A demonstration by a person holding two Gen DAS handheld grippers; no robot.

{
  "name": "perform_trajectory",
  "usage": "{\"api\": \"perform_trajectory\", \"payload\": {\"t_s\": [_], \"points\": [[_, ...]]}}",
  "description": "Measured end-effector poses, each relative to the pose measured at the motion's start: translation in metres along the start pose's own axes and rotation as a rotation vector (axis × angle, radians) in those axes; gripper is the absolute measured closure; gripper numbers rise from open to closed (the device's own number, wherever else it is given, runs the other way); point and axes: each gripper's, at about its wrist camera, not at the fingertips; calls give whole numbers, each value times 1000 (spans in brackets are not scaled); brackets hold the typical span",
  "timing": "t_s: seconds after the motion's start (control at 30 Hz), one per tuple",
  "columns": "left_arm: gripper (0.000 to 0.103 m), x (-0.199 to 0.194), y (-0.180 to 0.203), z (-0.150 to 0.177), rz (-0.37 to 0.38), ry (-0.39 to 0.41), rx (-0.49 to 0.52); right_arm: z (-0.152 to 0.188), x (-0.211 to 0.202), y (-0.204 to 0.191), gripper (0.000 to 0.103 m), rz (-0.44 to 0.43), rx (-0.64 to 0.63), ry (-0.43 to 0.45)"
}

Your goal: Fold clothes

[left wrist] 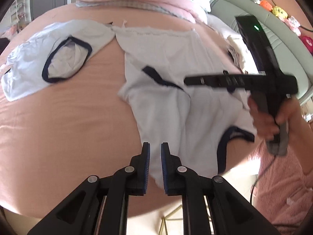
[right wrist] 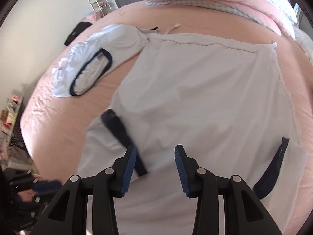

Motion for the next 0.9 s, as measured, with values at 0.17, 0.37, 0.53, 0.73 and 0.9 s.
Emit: {"api": "perform_trajectory", "payload": {"t_s": [0.17,0.37,0.53,0.73,0.9], "points": [[93,28,29,-2,-49,-122,95,15,26,-9,62,33,-93,-126],[92,6,5,-3,9,-101,89,11,-1,12,62,139,-121,-85],[92,5,-14,-51,11,52,48,6,-7,1,61,50,-131,-24],[92,66,2,-88,-24,6,36,11,31,-11,57,64,-148,-96],[92,63,2,-90,31,22,-36,17,1,1,57,33,-141,-54]]}}
Point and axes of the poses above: each gripper's, at about its wrist camera, not at the fingertips, and x roughly the way its jaws point, y to its right, z to its underside, and after that the axes turned 9 degrees about -z, right-handed
